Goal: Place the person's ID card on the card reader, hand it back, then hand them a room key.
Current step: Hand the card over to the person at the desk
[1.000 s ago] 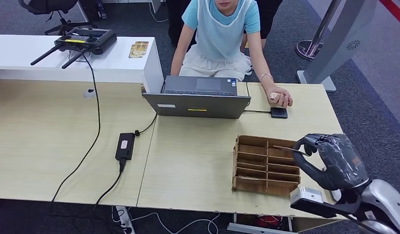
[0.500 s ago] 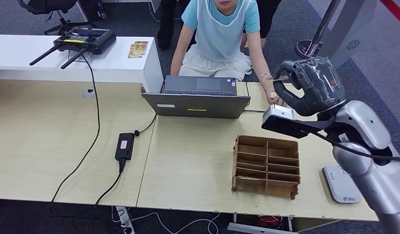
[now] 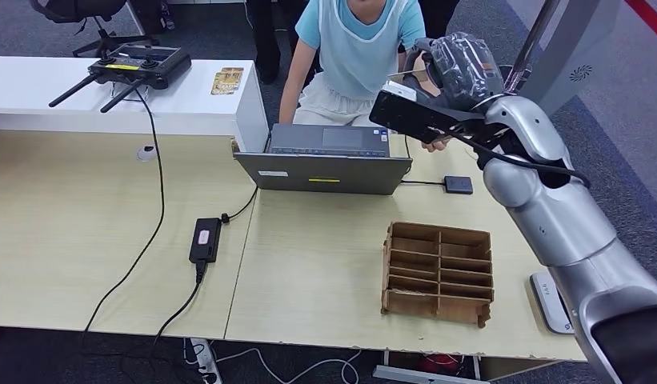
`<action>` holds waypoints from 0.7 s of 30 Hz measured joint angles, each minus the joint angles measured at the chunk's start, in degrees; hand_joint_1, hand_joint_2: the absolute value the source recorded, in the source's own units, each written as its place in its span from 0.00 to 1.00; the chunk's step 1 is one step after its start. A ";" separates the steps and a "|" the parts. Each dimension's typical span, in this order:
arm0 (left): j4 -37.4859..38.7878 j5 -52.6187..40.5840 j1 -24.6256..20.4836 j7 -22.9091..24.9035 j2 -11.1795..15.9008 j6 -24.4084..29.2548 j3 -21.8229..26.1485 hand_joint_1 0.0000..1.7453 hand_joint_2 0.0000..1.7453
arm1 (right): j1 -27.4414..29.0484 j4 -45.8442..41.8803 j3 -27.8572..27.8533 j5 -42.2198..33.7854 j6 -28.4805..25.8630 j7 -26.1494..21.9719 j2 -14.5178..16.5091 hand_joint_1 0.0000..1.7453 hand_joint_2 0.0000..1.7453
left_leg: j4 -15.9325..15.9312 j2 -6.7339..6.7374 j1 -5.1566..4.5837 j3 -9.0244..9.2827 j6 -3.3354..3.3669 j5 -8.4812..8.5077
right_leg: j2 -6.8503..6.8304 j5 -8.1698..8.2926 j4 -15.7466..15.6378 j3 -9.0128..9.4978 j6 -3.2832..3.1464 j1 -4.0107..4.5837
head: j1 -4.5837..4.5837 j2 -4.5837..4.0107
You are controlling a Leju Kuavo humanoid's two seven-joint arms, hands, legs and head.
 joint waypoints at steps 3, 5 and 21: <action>0.00 0.01 -0.30 0.00 0.01 -0.27 -0.96 0.00 0.00 | -1.70 4.82 0.41 -0.73 -0.12 0.41 2.33 1.00 1.00 | 0.00 -0.02 0.00 0.00 0.00 0.00 | -0.02 0.00 0.00 0.00 0.00 0.00 | -0.01 -0.01; 0.01 0.01 -0.45 0.00 0.02 -0.37 -1.50 0.00 0.00 | -2.63 7.79 0.48 -1.21 -0.19 0.69 3.70 1.00 1.00 | 0.00 -0.02 0.00 0.00 0.00 0.01 | -0.02 0.00 0.00 0.00 0.00 0.00 | -0.01 -0.01; 0.01 -0.01 -0.77 0.00 0.05 -0.48 -3.35 0.00 0.00 | -6.24 23.75 -0.11 -3.70 -2.14 1.77 8.69 0.83 1.00 | 0.01 -0.06 0.00 0.00 -0.01 0.01 | -0.05 0.00 -0.01 -0.01 0.00 0.00 | -0.02 -0.01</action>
